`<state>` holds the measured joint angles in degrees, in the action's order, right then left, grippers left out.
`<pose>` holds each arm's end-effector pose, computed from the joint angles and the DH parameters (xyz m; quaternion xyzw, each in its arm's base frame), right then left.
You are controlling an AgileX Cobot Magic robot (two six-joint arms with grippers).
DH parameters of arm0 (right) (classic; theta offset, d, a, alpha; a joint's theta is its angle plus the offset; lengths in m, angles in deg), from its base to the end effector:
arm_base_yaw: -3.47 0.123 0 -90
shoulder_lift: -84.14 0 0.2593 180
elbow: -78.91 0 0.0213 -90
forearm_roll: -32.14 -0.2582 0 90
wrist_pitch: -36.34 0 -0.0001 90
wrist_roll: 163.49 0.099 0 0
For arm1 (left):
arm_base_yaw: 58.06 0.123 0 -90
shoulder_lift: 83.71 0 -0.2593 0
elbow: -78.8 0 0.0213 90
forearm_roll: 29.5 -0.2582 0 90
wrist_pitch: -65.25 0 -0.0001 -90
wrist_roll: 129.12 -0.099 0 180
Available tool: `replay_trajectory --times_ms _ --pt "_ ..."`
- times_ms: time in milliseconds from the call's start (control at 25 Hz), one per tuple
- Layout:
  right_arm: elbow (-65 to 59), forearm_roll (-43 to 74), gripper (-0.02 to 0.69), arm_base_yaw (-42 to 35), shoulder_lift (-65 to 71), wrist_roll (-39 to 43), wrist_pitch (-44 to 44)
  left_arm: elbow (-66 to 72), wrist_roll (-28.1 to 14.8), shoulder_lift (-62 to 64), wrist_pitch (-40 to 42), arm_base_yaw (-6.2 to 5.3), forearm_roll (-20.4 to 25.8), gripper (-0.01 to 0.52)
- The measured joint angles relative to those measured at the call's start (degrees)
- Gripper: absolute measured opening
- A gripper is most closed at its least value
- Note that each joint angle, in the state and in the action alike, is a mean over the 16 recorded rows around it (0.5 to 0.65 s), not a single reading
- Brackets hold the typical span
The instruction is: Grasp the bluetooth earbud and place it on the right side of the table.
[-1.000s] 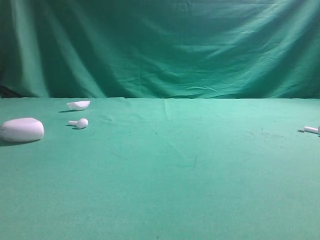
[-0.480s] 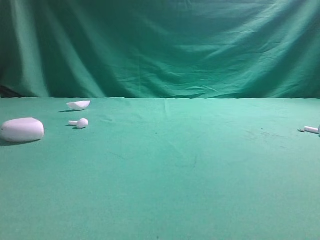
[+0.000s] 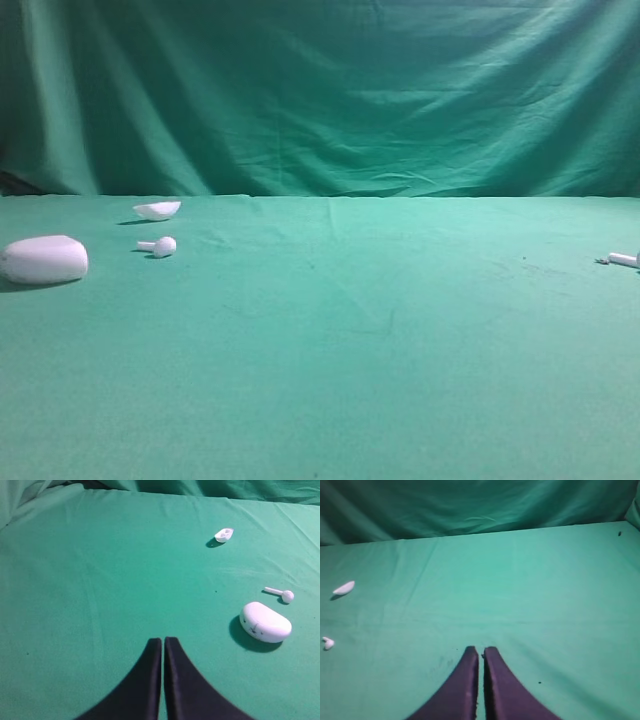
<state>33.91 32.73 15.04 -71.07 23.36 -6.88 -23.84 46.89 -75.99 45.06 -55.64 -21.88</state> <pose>0.0889 0.0175 0.3021 -0.0355 0.8332 0.0834 0.5455 0.0940 -0.0006 0.1753 -0.0248 0.7934 -0.0221 0.6077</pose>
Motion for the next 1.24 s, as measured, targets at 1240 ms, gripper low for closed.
replay_trajectory --times_ms 1240 --pt "-32.93 5.36 0.0 -5.56 -16.96 0.97 21.59 0.0 0.0 0.0 0.0 0.0 0.0 0.0"
